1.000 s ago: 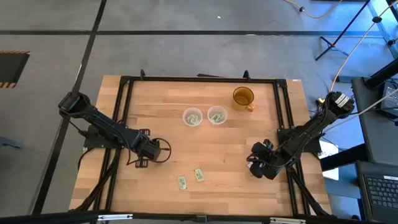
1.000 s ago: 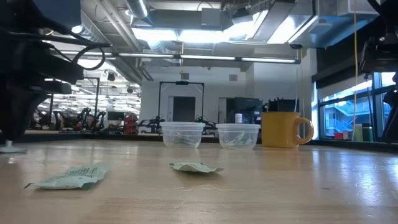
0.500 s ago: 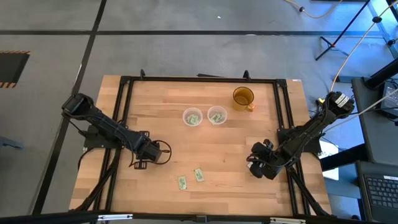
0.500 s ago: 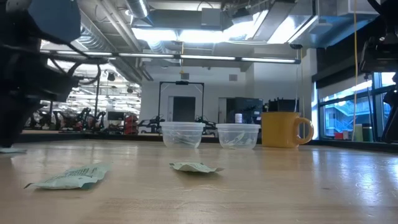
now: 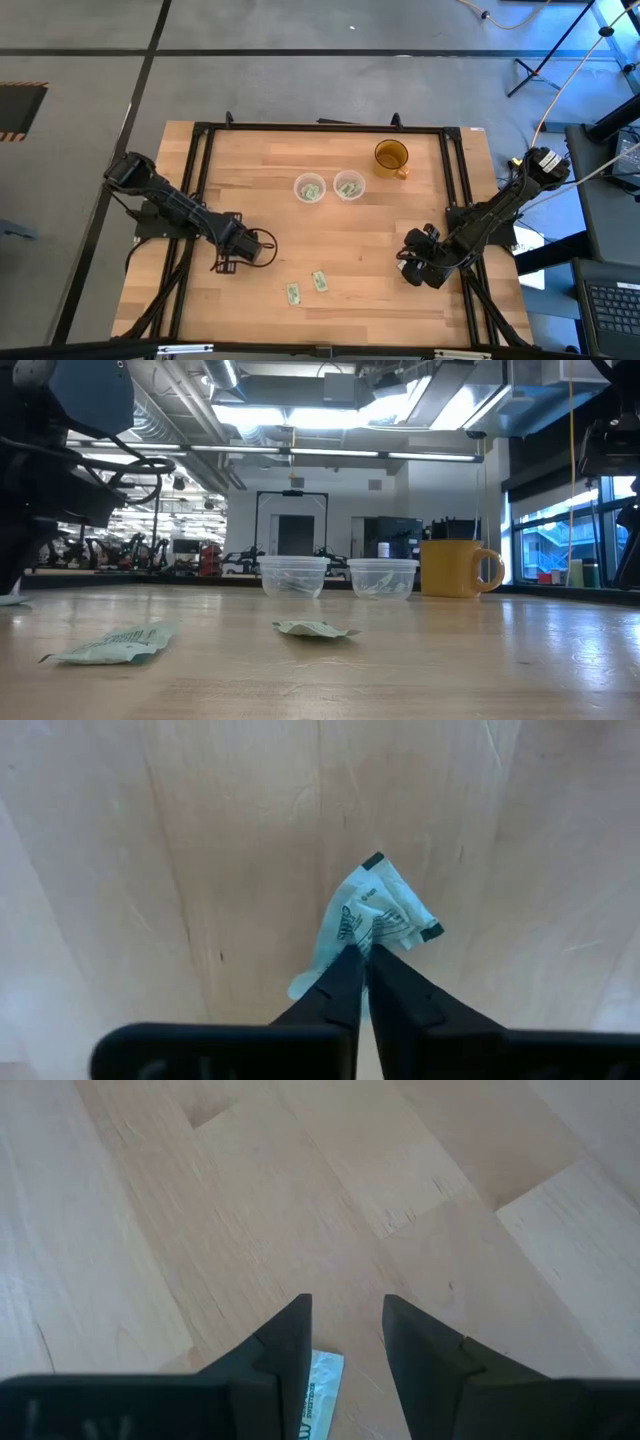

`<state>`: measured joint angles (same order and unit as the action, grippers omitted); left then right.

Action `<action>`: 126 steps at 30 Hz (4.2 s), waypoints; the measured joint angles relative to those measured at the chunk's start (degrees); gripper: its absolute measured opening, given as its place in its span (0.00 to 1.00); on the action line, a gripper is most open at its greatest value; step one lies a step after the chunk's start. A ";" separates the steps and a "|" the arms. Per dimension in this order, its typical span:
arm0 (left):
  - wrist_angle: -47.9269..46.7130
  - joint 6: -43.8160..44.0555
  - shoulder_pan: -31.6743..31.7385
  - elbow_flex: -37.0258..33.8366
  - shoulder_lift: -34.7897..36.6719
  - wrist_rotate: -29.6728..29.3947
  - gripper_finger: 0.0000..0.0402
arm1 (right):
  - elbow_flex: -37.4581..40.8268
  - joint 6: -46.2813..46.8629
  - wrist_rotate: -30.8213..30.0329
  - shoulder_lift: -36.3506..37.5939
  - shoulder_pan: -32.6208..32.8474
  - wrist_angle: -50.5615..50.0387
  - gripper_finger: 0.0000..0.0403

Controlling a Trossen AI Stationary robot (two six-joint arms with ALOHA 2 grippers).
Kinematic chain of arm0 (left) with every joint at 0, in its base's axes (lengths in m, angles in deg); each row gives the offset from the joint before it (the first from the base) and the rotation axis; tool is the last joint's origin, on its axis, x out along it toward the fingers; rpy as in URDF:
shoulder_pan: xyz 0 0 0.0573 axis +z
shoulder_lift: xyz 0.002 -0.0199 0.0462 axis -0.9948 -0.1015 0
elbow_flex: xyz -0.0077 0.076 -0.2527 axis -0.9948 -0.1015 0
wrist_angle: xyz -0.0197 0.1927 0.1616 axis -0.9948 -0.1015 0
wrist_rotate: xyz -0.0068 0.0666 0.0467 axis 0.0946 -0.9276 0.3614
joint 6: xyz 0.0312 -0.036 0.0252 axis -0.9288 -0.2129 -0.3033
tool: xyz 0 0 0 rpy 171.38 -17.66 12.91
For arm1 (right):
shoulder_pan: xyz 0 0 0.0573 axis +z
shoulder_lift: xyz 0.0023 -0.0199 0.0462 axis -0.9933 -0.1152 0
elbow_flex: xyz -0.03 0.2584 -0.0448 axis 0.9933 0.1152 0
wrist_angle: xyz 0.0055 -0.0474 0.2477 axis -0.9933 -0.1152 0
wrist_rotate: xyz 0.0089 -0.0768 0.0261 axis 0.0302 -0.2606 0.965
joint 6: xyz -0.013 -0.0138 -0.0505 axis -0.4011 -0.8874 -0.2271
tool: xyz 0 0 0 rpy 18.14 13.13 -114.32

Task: Pick and place Stevia / Truvia into bins
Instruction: Put the stevia packet into the left transparent container, then put the stevia packet into the right transparent container

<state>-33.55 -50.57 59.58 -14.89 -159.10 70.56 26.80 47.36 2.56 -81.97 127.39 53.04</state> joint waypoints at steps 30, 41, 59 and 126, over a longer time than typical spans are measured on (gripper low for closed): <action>30.53 -30.99 33.28 14.77 0.69 -7.78 0.01 | 0.00 -0.04 0.00 -0.02 -0.02 -0.13 0.32; 35.35 -33.53 37.53 14.79 -9.27 -7.29 0.02 | 0.00 -0.22 0.02 -0.02 -0.02 -0.02 0.32; 36.35 -32.43 36.96 16.41 -1.87 -6.90 0.16 | -4.79 4.43 13.34 -0.02 -0.01 -4.42 0.24; 29.92 -40.55 20.97 16.41 5.22 9.01 0.14 | -25.23 -40.20 6.62 -11.03 -26.62 -16.22 0.00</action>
<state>-3.64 -91.12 80.54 1.52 -153.88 79.57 1.57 7.16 9.19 -93.00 100.77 36.82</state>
